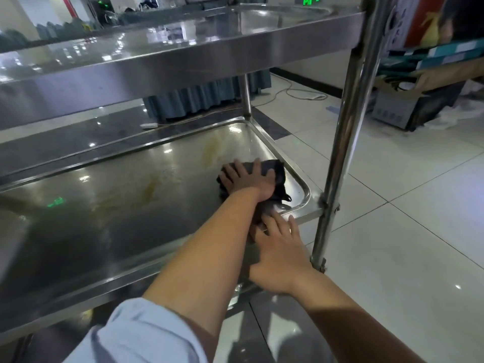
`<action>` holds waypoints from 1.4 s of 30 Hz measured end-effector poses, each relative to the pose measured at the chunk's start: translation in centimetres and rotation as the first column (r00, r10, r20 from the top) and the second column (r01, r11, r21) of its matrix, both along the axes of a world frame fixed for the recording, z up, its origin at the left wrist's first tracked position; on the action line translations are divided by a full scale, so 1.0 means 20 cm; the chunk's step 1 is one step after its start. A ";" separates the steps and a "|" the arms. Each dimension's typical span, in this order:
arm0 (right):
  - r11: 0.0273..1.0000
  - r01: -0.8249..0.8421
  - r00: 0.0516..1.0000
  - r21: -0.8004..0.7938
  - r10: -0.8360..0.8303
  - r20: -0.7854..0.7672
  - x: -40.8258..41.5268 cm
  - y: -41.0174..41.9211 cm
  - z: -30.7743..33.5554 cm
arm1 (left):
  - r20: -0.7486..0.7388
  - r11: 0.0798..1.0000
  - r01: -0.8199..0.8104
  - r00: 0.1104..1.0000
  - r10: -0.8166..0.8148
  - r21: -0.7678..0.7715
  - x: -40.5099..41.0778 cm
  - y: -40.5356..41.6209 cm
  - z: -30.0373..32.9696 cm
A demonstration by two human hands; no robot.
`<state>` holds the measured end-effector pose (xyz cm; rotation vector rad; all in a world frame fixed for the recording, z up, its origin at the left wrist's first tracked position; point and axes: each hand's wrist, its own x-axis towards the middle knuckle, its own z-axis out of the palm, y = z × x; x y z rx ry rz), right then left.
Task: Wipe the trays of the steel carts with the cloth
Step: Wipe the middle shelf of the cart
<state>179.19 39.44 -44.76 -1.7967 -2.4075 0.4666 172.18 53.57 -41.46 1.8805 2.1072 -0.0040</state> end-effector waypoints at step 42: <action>0.833 0.532 0.173 -0.150 -0.281 -0.944 0.42 0.07 0.32 | -0.006 0.990 0.138 0.990 -0.138 0.011 -0.63 -0.76 -0.01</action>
